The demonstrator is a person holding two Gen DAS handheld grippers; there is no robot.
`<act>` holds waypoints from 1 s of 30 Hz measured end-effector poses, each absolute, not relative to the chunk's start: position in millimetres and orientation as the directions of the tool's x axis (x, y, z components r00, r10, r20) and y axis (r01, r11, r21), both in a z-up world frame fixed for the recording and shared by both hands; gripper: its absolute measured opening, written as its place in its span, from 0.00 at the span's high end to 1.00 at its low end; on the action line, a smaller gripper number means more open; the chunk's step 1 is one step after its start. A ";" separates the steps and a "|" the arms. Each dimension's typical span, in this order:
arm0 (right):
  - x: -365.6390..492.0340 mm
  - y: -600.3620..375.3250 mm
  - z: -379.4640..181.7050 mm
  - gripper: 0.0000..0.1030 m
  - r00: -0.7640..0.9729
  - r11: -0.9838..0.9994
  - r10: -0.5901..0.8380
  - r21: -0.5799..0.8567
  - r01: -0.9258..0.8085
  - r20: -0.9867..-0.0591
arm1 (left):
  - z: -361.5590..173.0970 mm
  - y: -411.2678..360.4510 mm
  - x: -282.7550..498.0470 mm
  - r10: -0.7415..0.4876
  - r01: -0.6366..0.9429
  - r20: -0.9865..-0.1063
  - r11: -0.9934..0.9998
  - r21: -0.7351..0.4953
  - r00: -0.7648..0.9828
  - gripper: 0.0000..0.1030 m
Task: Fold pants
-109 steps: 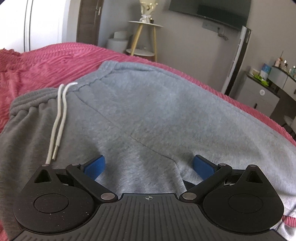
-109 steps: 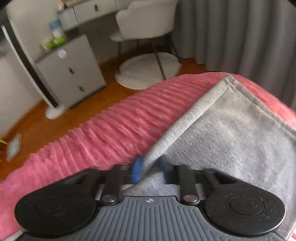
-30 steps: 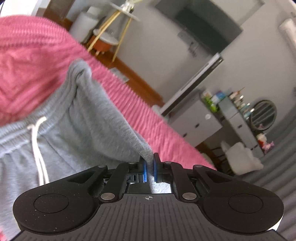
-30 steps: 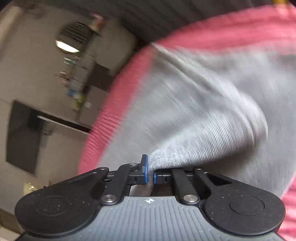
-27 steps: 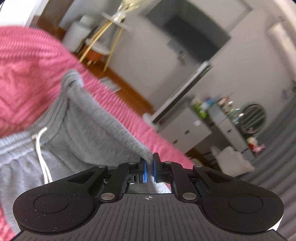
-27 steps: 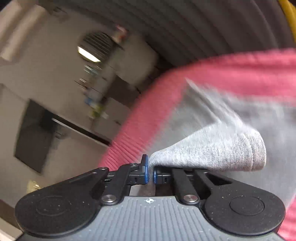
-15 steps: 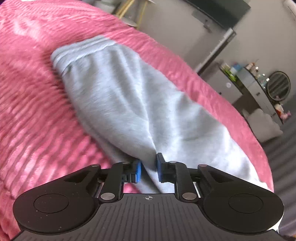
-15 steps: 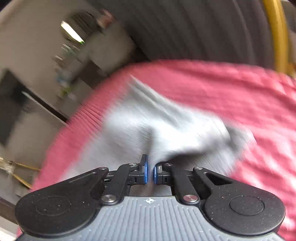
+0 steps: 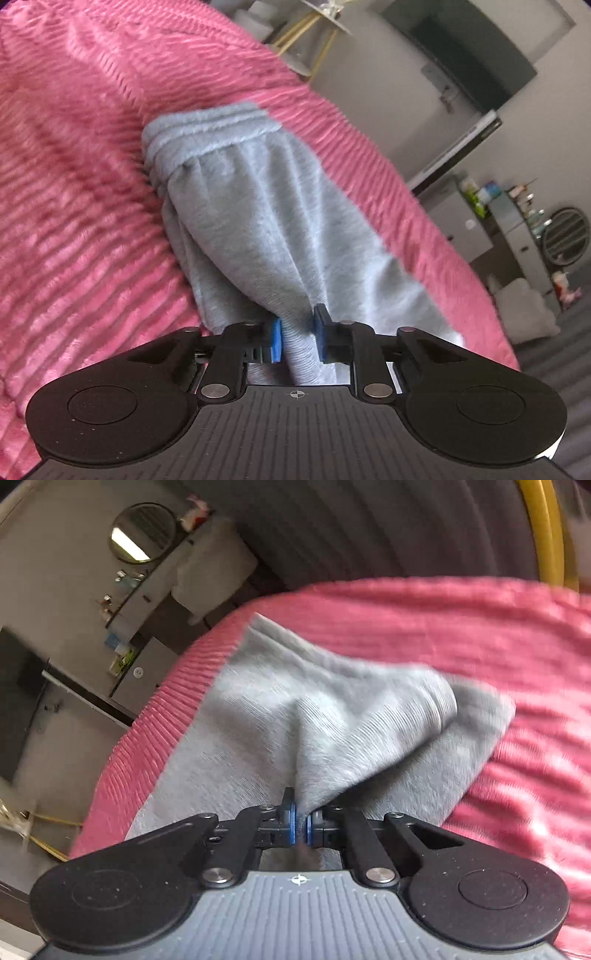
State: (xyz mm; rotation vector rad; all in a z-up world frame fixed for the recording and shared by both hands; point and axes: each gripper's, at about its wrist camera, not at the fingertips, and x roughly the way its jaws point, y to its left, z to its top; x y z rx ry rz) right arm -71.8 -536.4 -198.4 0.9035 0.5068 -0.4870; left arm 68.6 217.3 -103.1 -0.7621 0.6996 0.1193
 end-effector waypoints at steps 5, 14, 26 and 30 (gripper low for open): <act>-102.0 -528.9 -170.9 0.95 0.806 0.582 -0.245 0.583 0.567 -0.539 | -103.5 222.9 54.4 -0.105 -0.331 -0.638 0.784 -0.525 0.763 0.84; -104.6 -516.8 -169.8 0.48 0.622 0.629 -0.481 0.250 0.736 -0.618 | -59.3 194.3 20.4 0.056 -0.298 -0.581 0.896 -0.331 0.812 0.40; -41.1 -421.7 -168.3 0.11 0.837 0.896 -0.085 0.326 0.302 -0.541 | -92.9 80.7 80.2 -0.171 -0.033 -0.688 0.961 -0.273 0.705 0.17; -19.1 -446.5 -199.0 0.07 0.715 0.850 -0.051 0.345 0.397 -0.697 | -118.0 100.1 93.8 -0.147 -0.131 -0.800 0.954 -0.270 0.581 0.36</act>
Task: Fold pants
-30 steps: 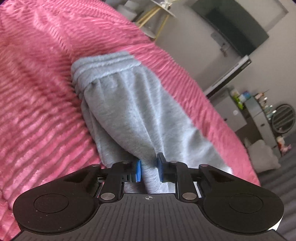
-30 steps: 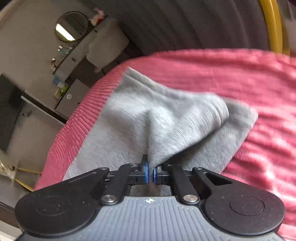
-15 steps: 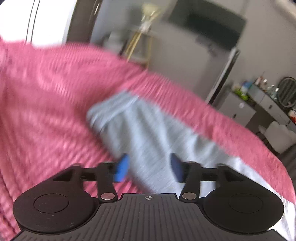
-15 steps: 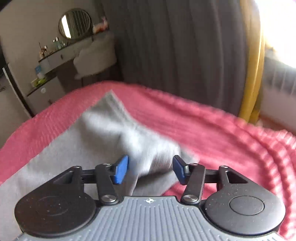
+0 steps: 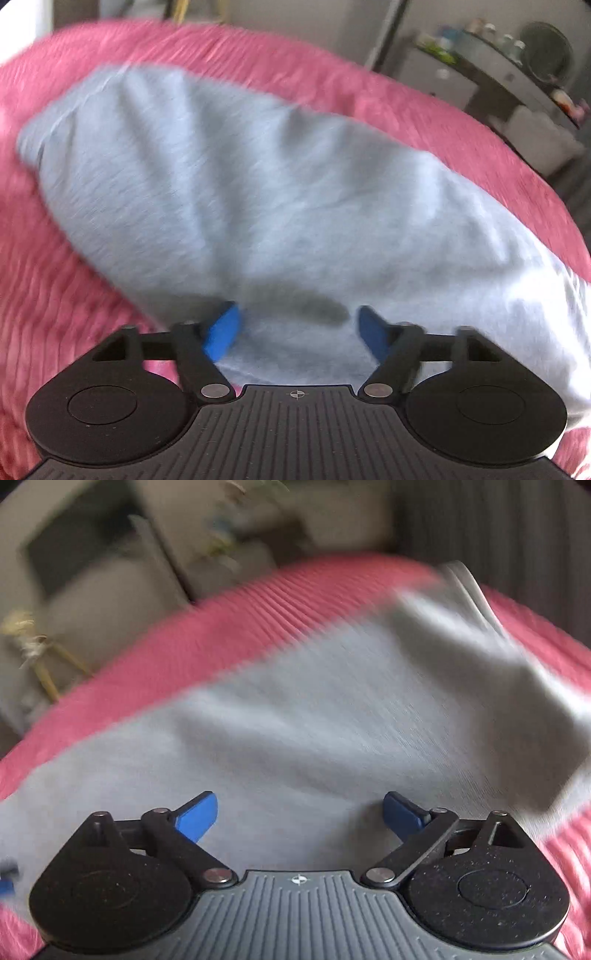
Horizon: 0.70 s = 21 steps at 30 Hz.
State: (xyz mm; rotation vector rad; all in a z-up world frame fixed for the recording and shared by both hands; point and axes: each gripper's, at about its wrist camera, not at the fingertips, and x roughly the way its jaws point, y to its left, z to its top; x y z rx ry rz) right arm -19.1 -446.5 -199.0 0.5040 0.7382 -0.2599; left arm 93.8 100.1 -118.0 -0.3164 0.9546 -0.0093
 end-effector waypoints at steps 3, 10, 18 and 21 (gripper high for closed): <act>-40.0 -482.6 -195.8 0.07 0.720 0.794 -0.215 0.312 0.522 -0.660 | -114.7 116.8 92.6 -0.160 -0.129 -0.801 0.950 -0.283 0.577 0.53; -38.6 -481.9 -183.1 0.06 0.515 0.775 -0.506 -0.104 0.623 -0.692 | -105.9 124.9 74.6 -0.139 -0.169 -0.785 0.940 -0.296 0.603 0.53; -5.9 -474.5 -163.9 0.06 0.724 0.836 -0.162 0.297 0.462 -0.670 | -107.5 108.8 81.8 -0.155 -0.126 -0.782 0.950 -0.285 0.603 0.18; -23.1 -502.0 -184.6 0.06 0.657 0.766 -0.165 0.324 0.555 -0.735 | -113.1 111.6 77.1 -0.170 -0.098 -0.783 0.954 -0.282 0.598 0.18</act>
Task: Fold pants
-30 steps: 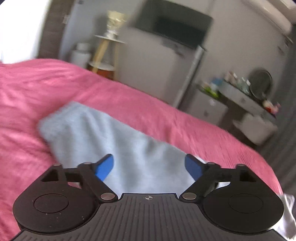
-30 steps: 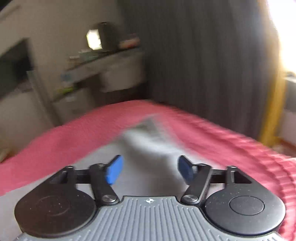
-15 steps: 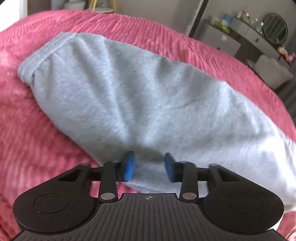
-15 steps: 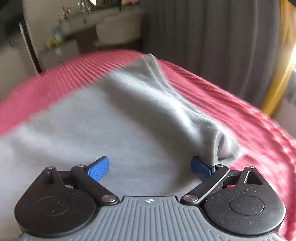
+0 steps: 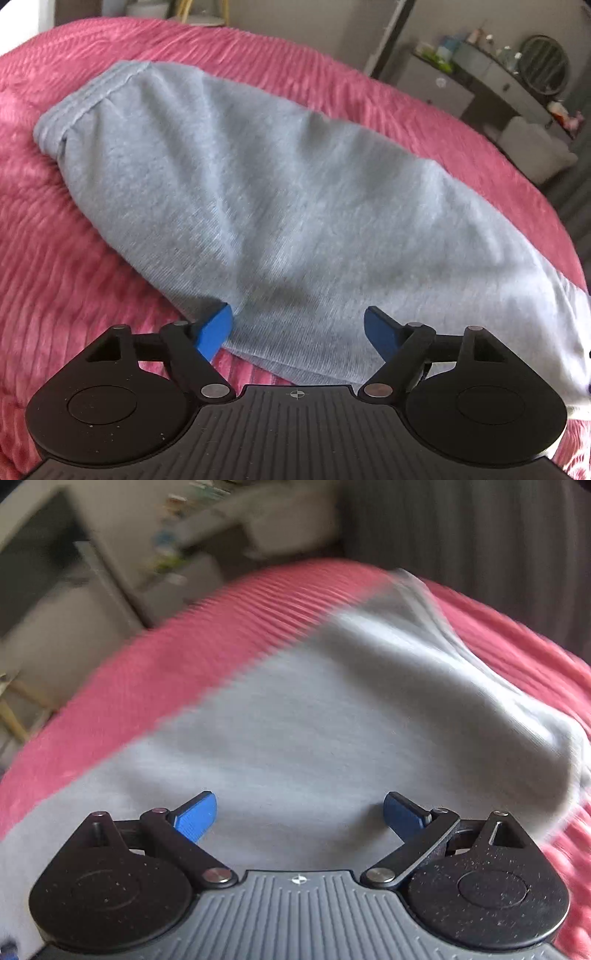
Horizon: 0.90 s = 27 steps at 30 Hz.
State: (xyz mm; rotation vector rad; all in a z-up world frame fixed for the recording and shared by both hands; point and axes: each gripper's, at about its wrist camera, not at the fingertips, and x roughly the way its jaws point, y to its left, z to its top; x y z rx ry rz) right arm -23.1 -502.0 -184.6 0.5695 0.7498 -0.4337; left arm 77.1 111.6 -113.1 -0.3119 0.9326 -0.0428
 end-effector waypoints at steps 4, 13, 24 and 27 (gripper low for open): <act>-69.2 -545.4 -182.5 0.07 0.610 0.722 -0.406 0.170 0.671 -0.680 | -114.2 114.5 77.1 -0.176 -0.103 -0.786 0.951 -0.290 0.593 0.17; -84.2 -525.8 -157.6 0.06 0.722 0.802 -0.332 0.220 0.555 -0.607 | -108.7 89.6 81.2 -0.092 -0.101 -0.799 0.977 -0.187 0.594 0.13; 14.0 -404.4 -154.8 0.06 0.683 0.919 -0.268 0.031 0.392 -0.680 | -116.9 103.4 82.5 -0.119 -0.133 -0.812 0.963 -0.235 0.571 0.04; 69.7 -337.3 -148.3 0.06 0.738 0.973 -0.145 0.039 0.226 -0.659 | -119.5 105.1 81.7 -0.135 -0.130 -0.815 0.960 -0.248 0.563 0.03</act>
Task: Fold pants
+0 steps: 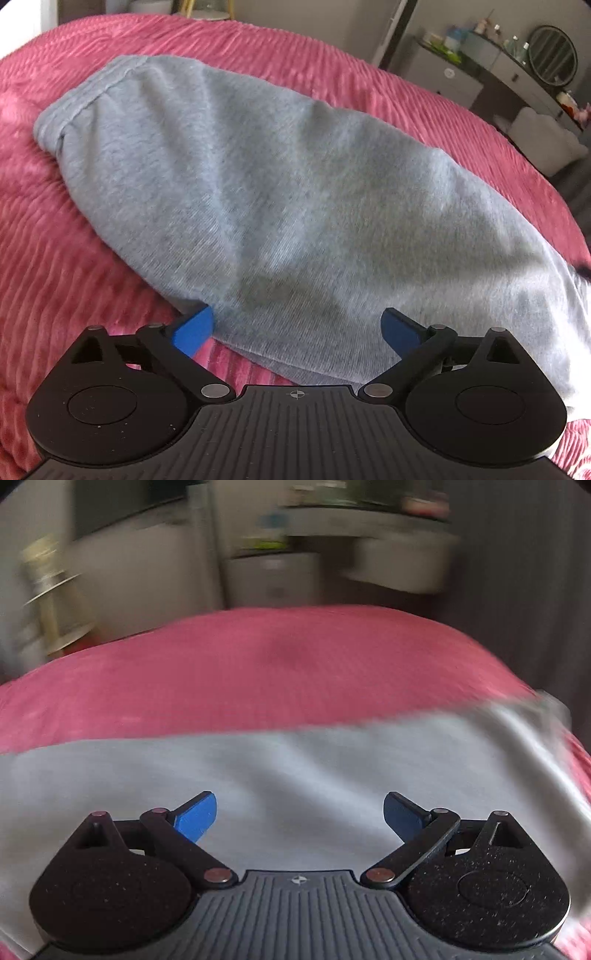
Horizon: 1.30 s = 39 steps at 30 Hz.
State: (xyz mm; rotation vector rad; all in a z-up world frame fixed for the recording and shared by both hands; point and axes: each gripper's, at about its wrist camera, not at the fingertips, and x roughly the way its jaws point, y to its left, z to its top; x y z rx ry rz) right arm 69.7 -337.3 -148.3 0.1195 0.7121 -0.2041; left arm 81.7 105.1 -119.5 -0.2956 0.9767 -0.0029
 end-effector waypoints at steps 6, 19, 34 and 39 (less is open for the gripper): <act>179.9 -225.9 -145.4 0.06 0.805 0.994 -0.105 -0.091 0.063 -0.584 | -129.9 109.1 82.6 -0.158 -0.150 -0.828 0.949 -0.279 0.538 0.00; 171.1 -162.0 -171.9 0.06 0.610 0.876 0.419 0.123 -0.466 -0.673 | -134.8 119.5 82.1 -0.193 -0.172 -0.811 0.925 -0.337 0.552 0.00; 274.5 -175.0 -170.5 0.06 0.436 0.744 0.662 0.606 -0.282 -0.609 | -119.1 130.4 74.2 -0.189 -0.156 -0.715 0.908 -0.388 0.674 0.00; 314.8 -155.8 -197.6 0.06 0.196 0.658 0.753 0.731 -0.181 -0.629 | -121.7 137.0 70.7 -0.209 -0.143 -0.692 0.899 -0.415 0.691 0.00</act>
